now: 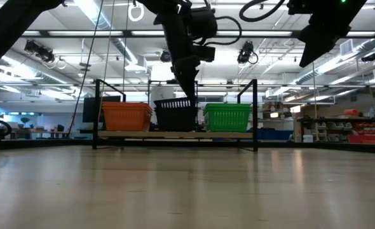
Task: Stack baskets on shelf by color
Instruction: Stack the black bin on top of the black bin on the shelf, then return to Home Position
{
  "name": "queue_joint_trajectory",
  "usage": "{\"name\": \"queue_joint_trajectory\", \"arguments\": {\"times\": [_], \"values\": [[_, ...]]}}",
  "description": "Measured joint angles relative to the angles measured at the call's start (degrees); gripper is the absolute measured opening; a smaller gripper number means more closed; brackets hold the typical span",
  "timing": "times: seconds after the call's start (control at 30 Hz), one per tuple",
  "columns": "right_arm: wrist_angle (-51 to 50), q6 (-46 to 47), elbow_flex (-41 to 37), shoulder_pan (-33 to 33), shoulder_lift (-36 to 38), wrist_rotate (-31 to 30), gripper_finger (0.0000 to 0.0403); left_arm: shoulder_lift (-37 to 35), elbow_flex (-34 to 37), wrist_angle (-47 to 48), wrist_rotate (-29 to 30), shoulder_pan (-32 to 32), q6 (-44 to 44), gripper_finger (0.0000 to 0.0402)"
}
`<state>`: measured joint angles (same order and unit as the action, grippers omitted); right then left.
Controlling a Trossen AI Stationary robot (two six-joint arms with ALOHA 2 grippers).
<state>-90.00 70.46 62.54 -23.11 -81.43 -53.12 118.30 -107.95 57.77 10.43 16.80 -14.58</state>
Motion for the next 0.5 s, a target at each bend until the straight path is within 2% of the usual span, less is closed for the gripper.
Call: {"name": "queue_joint_trajectory", "arguments": {"times": [0.27, 0.5], "values": [[-0.02, -0.09, 0.0, 0.0, 0.0, -0.38, 0.0126, -0.14, -8.06, 1.85, -0.01, -2.09, -0.02, 0.0124], [-0.02, -0.11, 0.0, -0.02, -0.02, -0.38, 0.0126, -0.15, -11.94, 6.39, 0.45, -2.69, 0.47, 0.0119]]}}
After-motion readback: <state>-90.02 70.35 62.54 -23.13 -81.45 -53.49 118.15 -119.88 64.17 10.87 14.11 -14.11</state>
